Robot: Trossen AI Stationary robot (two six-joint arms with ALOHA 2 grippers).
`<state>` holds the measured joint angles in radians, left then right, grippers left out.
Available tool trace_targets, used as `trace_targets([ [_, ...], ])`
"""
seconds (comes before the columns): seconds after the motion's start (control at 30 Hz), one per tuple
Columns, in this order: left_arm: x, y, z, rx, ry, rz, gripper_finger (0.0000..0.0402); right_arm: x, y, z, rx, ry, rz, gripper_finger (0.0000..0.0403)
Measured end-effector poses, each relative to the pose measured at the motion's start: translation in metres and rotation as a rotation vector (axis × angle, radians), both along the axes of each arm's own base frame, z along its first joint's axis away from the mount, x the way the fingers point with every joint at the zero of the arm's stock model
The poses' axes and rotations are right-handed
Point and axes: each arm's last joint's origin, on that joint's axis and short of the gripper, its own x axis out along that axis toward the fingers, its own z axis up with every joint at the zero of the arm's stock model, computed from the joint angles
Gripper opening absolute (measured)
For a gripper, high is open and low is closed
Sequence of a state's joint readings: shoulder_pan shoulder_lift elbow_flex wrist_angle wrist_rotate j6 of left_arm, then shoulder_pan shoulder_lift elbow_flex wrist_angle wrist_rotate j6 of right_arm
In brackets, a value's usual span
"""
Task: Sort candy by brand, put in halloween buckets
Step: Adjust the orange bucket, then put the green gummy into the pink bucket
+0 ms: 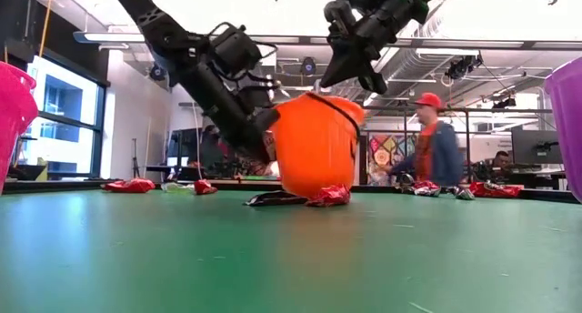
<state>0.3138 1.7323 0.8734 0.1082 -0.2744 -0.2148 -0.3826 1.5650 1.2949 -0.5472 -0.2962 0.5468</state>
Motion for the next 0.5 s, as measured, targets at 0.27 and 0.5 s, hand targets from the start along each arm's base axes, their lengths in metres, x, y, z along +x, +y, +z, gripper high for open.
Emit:
trace_targets([
  [0.27,-0.057,0.022,0.063,0.081,0.083,0.153,0.0,-0.003,-0.017,0.004,-0.04,-0.053,-0.025,0.0],
  [0.5,-0.098,0.045,0.07,-0.038,0.194,0.143,0.003,-0.005,-0.024,0.005,-0.081,-0.062,-0.011,0.0],
])
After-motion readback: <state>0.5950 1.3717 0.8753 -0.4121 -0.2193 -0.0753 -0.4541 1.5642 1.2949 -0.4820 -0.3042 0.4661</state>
